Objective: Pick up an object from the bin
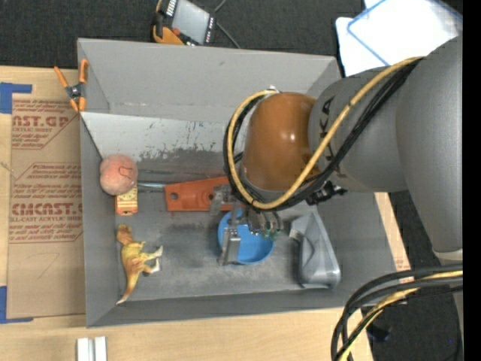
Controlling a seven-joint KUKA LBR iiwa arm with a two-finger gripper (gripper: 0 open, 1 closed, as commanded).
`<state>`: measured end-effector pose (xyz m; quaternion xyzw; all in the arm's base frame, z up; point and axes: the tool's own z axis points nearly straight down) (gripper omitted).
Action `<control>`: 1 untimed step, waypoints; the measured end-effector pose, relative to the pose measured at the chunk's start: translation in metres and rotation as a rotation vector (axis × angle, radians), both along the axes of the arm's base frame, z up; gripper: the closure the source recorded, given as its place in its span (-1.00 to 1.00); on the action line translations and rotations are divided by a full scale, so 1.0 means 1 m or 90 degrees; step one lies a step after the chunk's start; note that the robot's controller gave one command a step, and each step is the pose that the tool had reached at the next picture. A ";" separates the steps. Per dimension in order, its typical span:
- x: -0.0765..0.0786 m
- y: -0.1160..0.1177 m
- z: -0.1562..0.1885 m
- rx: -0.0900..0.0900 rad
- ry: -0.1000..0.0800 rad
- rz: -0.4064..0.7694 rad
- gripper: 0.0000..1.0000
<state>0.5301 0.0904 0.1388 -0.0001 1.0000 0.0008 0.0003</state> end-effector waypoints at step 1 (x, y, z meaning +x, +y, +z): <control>0.000 0.000 0.000 0.000 0.000 0.000 -1.00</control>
Offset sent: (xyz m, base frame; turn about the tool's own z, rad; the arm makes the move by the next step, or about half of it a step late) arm -0.0373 0.0166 0.0148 -0.1328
